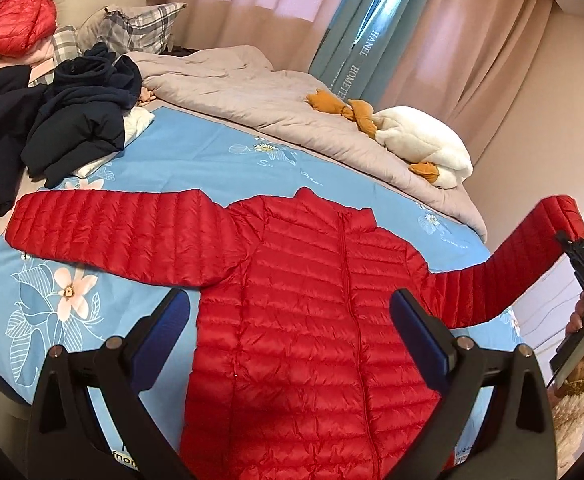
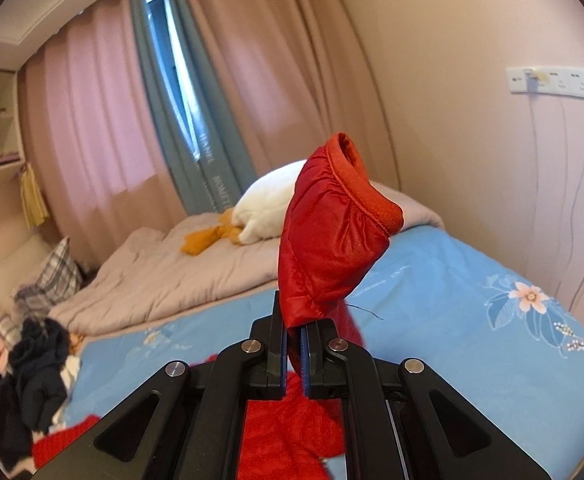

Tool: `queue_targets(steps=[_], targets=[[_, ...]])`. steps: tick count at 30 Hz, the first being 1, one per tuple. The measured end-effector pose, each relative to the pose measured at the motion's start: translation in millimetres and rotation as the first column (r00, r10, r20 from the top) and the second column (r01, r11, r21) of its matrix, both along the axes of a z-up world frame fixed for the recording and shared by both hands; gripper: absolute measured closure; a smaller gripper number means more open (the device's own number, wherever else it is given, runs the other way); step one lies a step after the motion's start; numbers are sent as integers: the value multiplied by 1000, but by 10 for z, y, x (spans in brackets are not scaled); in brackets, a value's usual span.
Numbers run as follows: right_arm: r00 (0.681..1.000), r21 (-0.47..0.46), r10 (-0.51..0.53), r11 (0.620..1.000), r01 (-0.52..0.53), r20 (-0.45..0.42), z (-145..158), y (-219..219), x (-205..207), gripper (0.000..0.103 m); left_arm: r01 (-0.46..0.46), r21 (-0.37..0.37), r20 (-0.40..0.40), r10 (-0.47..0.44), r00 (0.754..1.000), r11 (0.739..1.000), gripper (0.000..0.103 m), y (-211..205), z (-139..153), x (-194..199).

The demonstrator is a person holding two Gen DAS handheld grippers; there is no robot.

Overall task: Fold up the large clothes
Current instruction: 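Lift the sleeve cuff with the right tool and carry it across the jacket body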

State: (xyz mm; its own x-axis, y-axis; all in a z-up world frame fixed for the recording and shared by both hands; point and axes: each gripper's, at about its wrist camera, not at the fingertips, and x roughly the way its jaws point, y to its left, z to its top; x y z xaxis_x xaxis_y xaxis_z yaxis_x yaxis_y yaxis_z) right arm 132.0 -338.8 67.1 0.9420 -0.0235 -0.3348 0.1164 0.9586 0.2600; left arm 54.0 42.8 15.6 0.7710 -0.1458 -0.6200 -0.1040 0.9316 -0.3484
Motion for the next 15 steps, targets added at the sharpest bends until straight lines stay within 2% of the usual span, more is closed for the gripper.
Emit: queue_targets(steps=[15], targets=[[978, -57, 202, 977, -205, -57, -88, 654, 57, 97, -15, 9, 5, 15, 1000, 1000, 2, 67, 16, -62]])
